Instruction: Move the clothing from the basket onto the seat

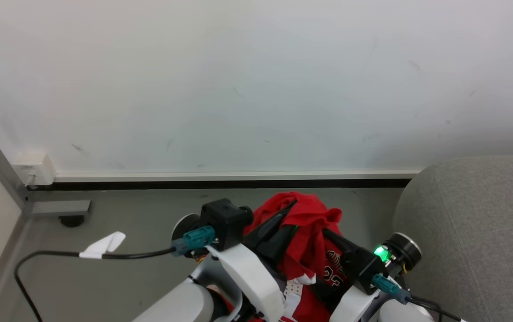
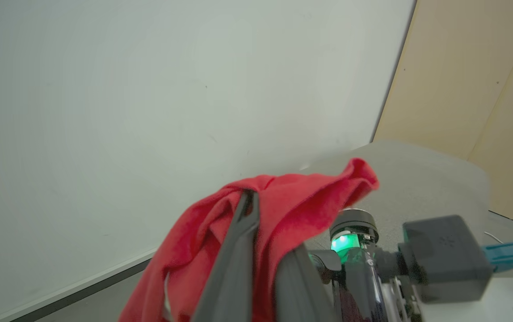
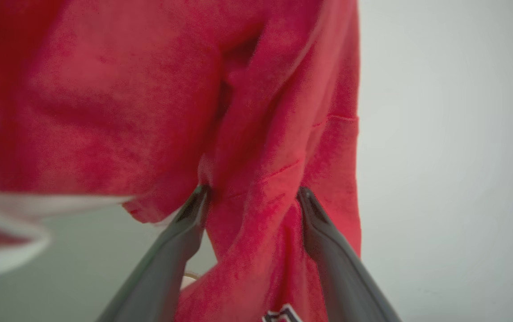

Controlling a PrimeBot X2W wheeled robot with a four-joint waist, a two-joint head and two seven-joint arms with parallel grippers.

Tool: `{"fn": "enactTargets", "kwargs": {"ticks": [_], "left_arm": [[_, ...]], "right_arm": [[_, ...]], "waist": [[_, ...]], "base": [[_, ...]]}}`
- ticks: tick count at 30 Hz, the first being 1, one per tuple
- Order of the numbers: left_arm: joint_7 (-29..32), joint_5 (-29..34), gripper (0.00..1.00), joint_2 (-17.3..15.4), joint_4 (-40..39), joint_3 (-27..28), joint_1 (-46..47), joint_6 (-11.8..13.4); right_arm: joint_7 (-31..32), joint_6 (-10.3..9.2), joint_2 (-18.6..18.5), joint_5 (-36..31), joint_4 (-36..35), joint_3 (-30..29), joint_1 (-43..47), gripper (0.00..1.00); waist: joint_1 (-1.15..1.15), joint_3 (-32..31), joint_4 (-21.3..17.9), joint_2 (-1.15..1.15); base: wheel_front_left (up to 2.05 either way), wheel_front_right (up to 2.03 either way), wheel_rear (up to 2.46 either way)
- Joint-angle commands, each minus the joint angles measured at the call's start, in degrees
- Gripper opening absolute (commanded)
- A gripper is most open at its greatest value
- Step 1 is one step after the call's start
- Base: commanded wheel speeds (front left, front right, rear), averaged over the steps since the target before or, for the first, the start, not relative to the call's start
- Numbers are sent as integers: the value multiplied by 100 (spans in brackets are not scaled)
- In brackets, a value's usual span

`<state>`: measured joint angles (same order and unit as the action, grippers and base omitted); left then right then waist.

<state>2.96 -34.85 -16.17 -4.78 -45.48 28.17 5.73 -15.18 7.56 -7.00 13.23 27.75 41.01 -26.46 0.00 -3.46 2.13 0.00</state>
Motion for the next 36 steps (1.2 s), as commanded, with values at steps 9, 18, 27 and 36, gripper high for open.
{"fn": "enactTargets", "kwargs": {"ticks": [9, 18, 27, 36], "left_arm": [[-72, -108, 0, -68, 138, 92, -120, 78], [-241, -246, 100, -237, 399, 221, -433, 188], [-531, -242, 100, -223, 730, 193, -627, 151], [-685, -271, 100, -138, 960, 134, -636, 74]], "right_arm": [[3, -14, 149, 1010, 410, -52, -252, 0], [3, -13, 124, 901, 16, -907, -30, 0], [3, -13, 152, 613, -167, -1576, 68, 0], [4, -13, 164, 552, -206, -1682, 107, 0]], "waist": [[0, 21, 78, 0], [0, 66, 1, 0], [0, 68, -1, 0], [0, 58, 17, 0]], "base": [[0, 0, 0], [0, 0, 0], [0, 0, 0], [0, 0, 0]]}}
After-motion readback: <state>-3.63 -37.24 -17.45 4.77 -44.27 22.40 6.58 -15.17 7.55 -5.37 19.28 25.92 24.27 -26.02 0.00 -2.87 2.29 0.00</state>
